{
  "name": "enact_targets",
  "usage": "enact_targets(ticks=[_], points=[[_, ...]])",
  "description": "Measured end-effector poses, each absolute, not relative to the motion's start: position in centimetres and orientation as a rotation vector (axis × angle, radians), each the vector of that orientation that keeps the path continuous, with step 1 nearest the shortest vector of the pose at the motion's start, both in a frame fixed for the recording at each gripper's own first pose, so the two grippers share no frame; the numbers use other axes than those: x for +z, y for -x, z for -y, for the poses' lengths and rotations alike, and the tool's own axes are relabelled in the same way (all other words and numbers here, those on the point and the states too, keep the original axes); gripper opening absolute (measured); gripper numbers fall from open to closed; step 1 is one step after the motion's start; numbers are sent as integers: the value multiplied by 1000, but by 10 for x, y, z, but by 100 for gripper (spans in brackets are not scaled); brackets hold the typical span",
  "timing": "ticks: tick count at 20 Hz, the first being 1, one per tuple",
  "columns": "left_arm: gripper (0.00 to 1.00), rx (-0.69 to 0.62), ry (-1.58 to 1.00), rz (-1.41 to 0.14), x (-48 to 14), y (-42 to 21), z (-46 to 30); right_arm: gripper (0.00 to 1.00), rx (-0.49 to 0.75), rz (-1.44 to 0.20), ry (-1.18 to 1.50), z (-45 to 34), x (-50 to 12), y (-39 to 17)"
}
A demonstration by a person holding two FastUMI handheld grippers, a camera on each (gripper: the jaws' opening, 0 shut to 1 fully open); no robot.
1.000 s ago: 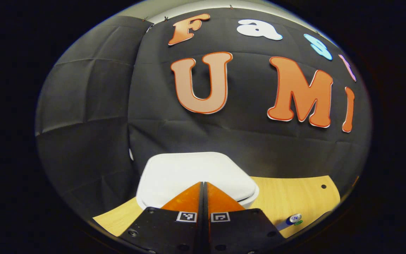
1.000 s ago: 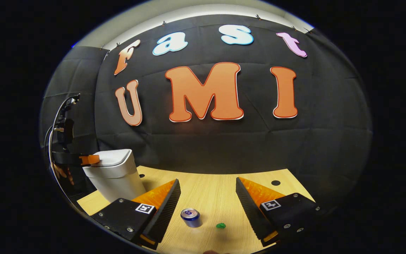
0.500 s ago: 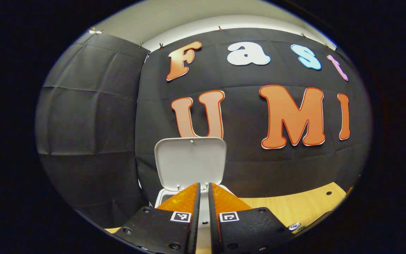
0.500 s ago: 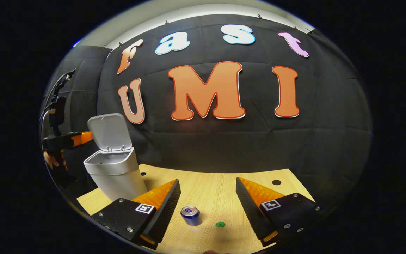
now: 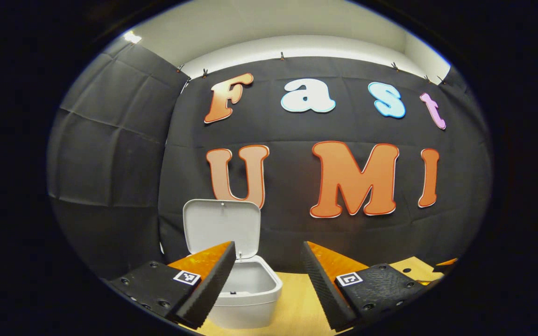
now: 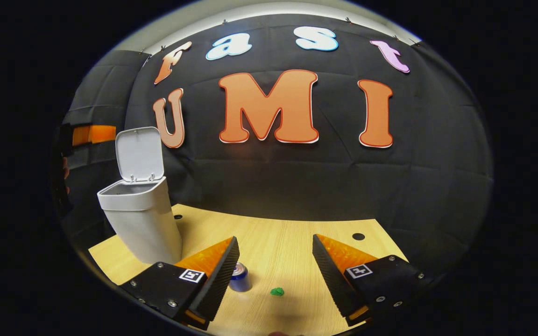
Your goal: Press the lid of the desktop garbage bin to open it, pick up the crumpled paper on the desktop and throw it into the bin, then pick up the pop can on the desktop and drop it into the bin, and finally close the garbage bin lid.
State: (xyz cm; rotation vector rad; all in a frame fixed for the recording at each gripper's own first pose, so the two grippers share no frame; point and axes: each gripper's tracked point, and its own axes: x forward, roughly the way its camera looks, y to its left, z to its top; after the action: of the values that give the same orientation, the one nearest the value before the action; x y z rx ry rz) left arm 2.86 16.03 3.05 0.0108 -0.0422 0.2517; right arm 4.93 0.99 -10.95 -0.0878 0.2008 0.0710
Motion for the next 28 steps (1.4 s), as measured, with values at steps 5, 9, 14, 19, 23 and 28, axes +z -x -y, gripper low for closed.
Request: enact_targets(ticks=[5, 9, 14, 19, 23, 28], points=[[91, 195, 7, 48, 42, -14, -124, 94, 74, -252, 118, -2, -150, -59], [92, 151, 19, 26, 45, -4, -97, 94, 65, -352, 128, 9, -209, -66], [92, 117, -33, -15, 46, 10, -72, 94, 58, -465, 121, 15, -269, -82], [92, 133, -73, -22, 53, 24, -67, 95, 54, -547, 131, 16, -310, -96], [92, 140, -91, -31, 53, 32, -64, 94, 65, -616, 158, 13, -337, -94], [92, 149, -93, -57, 46, 37, -64, 77, 74, -675, 178, 9, -360, -94]])
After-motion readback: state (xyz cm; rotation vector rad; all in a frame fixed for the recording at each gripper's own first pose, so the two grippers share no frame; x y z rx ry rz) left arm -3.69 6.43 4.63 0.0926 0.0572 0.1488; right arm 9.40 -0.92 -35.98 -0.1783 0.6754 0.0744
